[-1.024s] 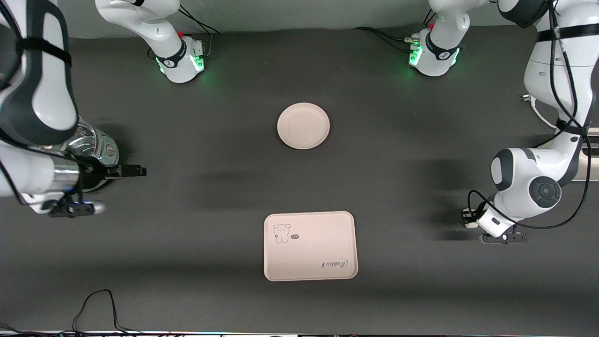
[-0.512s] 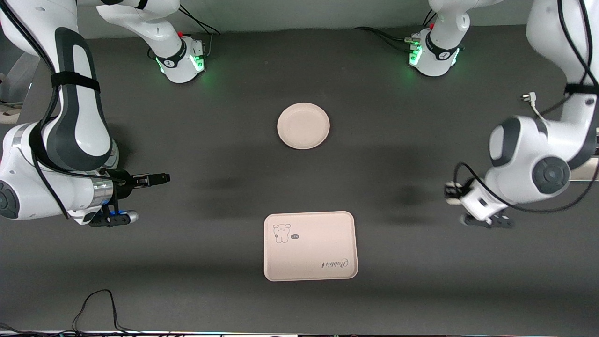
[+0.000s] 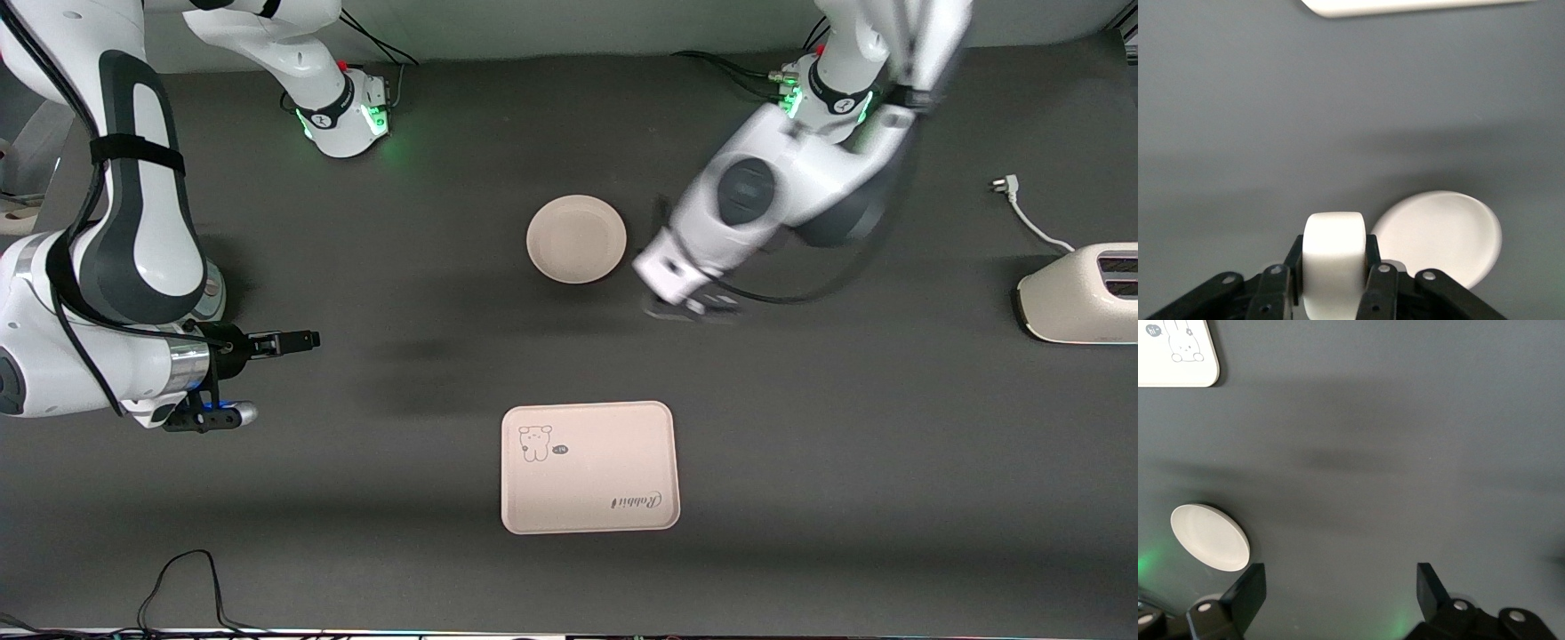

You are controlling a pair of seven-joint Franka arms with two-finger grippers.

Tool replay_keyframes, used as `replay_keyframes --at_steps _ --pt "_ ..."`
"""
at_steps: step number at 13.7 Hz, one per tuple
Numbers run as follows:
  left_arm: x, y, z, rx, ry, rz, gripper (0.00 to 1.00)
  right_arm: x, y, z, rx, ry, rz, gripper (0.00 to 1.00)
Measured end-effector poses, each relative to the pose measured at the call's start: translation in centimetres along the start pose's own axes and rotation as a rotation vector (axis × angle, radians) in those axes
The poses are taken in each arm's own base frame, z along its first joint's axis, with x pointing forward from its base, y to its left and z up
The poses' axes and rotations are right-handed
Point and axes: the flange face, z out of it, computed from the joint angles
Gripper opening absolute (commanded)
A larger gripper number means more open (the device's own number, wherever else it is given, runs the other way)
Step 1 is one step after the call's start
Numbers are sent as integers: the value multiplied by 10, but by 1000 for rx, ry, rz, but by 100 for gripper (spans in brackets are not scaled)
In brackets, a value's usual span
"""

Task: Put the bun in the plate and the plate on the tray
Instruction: 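Carry the bun with the left gripper over the white plate, then lower the bun onto the plate and open the left gripper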

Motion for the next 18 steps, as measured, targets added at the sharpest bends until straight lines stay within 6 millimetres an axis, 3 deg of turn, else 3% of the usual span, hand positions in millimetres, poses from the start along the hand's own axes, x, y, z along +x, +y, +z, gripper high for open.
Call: replay_keyframes --at_steps 2,5,7,10,11,12,13,16,18 --pt "-44 58 38 17 21 -48 38 0 6 13 87 -28 27 100" --pt "-94 109 99 18 83 -84 38 0 20 33 186 -68 72 100" --pt "-116 124 145 41 127 -90 39 0 23 43 205 -60 87 100" --pt "-117 123 192 61 163 -103 44 0 11 62 207 -5 92 100" --pt "-115 122 201 61 158 -109 50 -1 6 68 204 18 91 100" --pt "-113 120 204 60 156 -113 67 -3 0 75 210 44 93 100" --pt "-111 119 205 61 157 -115 100 -5 -8 84 226 69 97 100" --pt "-109 120 202 56 162 -117 100 -10 -32 120 263 113 116 100" --pt "-109 120 202 57 164 -116 100 -16 -37 136 275 113 129 100"
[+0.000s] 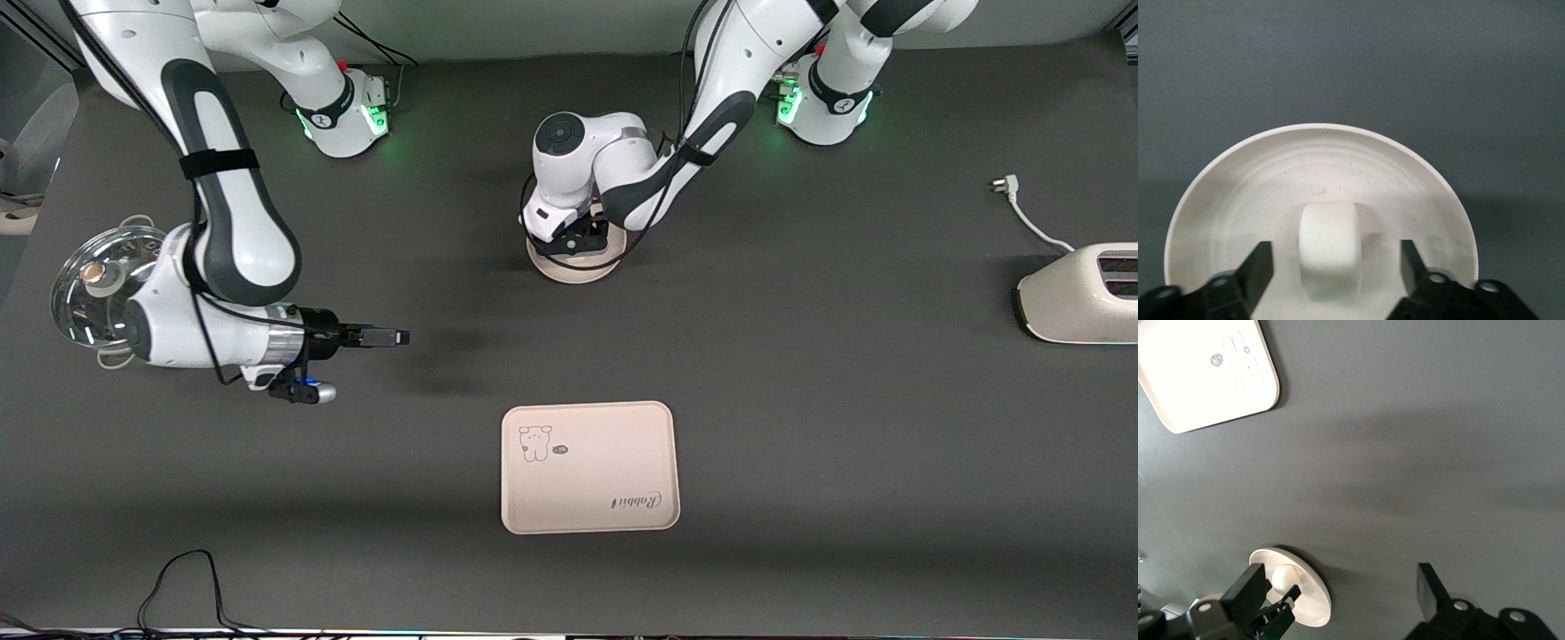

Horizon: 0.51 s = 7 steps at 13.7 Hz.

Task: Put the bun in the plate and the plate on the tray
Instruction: 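Lower the bun onto the plate and open the left gripper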

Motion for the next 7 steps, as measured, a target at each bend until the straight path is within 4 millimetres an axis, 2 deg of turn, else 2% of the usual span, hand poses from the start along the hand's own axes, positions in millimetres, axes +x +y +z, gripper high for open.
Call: replay_keyframes --at_steps 2,4,5,7 --pt "1 0 -1 0 3 -2 100 -13 5 4 13 -1 15 100" --pt "10 1 -10 -4 17 -9 100 -31 12 6 17 1 24 99" --pt "18 3 -20 2 30 -12 100 -39 16 10 17 16 32 99" --pt "43 6 -57 43 64 -11 100 -51 14 28 33 39 50 99"
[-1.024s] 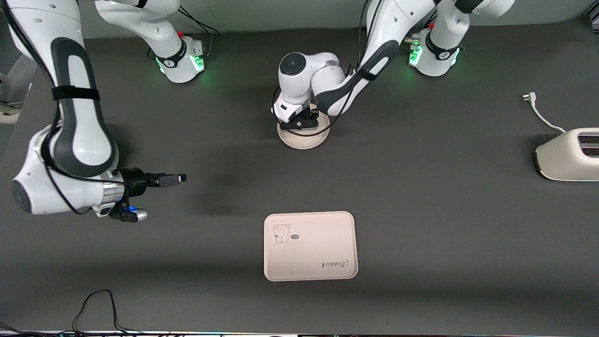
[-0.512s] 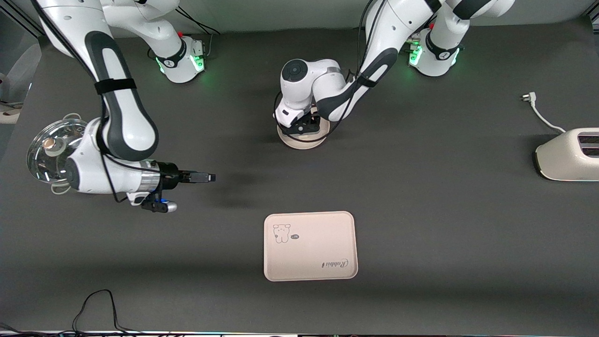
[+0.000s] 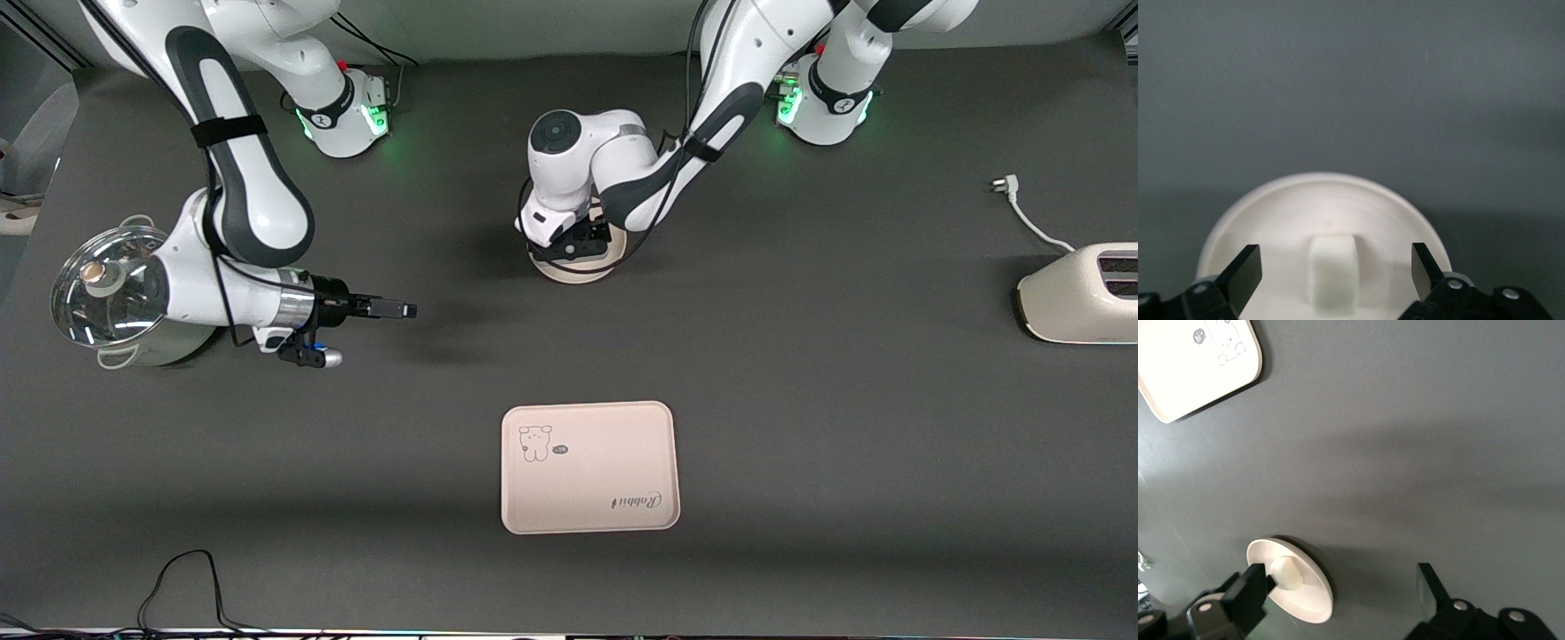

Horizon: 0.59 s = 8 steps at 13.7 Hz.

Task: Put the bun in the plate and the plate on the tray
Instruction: 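Lower the bun onto the plate and open the left gripper, then raise the left gripper away while the right gripper reaches the plate rim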

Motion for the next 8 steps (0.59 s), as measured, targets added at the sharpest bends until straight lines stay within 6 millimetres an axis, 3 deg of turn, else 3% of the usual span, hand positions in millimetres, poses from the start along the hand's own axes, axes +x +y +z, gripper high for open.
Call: replay_keyframes --at_steps 2,4,6,8 --pt "37 -7 -49 30 27 -10 100 -14 -8 26 -5 9 -3 95" --pt "84 -34 -99 -9 13 5 100 -32 -19 54 -2 -8 -5 95" --pt "145 -91 -138 -58 -30 50 100 -49 -27 78 -4 -13 -7 95" --pt "204 -166 -161 -58 -46 88 100 -71 -37 104 -13 -31 -29 96"
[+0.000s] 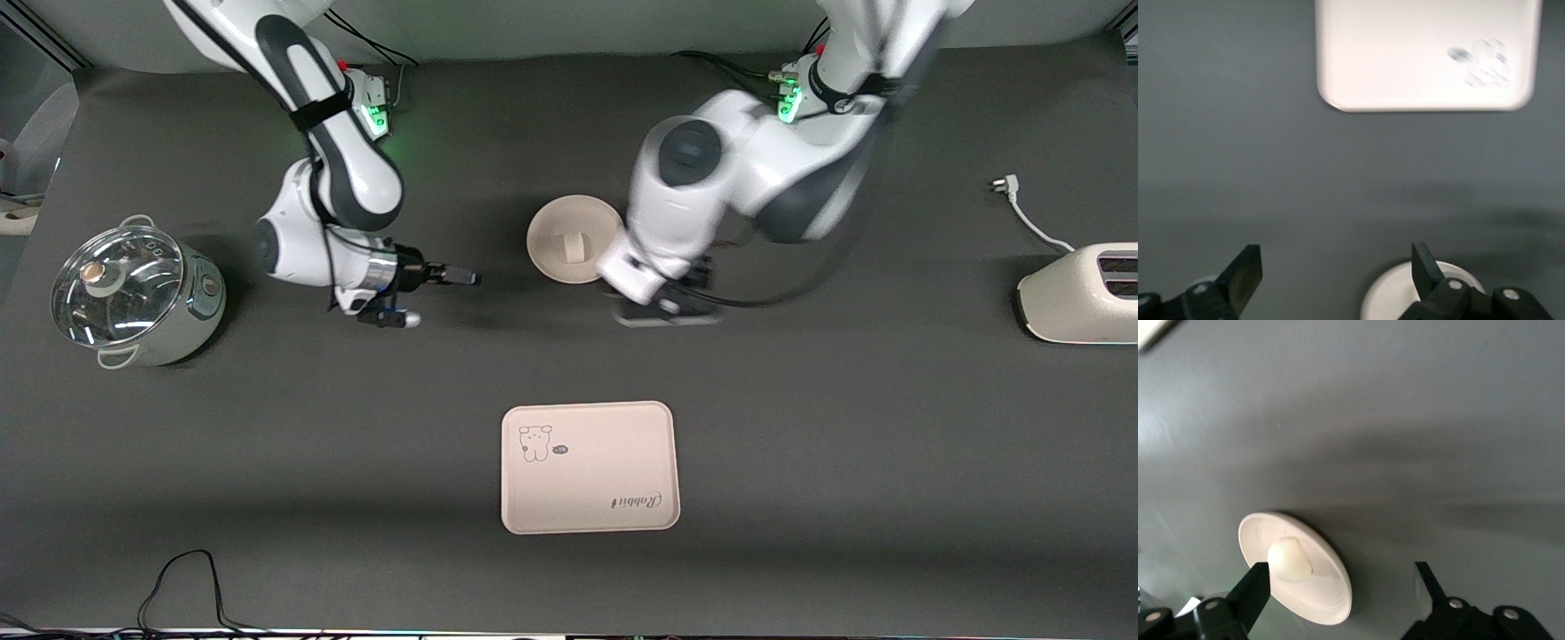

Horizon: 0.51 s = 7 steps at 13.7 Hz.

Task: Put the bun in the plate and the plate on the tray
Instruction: 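Raise the left gripper away while the right gripper reaches the plate rim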

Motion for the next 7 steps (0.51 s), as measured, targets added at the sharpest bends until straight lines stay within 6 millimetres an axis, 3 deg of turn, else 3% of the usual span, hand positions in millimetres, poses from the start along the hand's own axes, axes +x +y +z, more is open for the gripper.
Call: replay_keyframes --at_steps 3,5,7 --pt "33 -84 -33 44 -8 72 100 -34 -13 39 -5 20 -77 96" --pt "35 -123 -63 82 -8 68 100 -61 -16 66 8 33 -126 95" --pt "28 -149 -95 115 8 51 100 -85 -16 87 -10 86 -133 93"
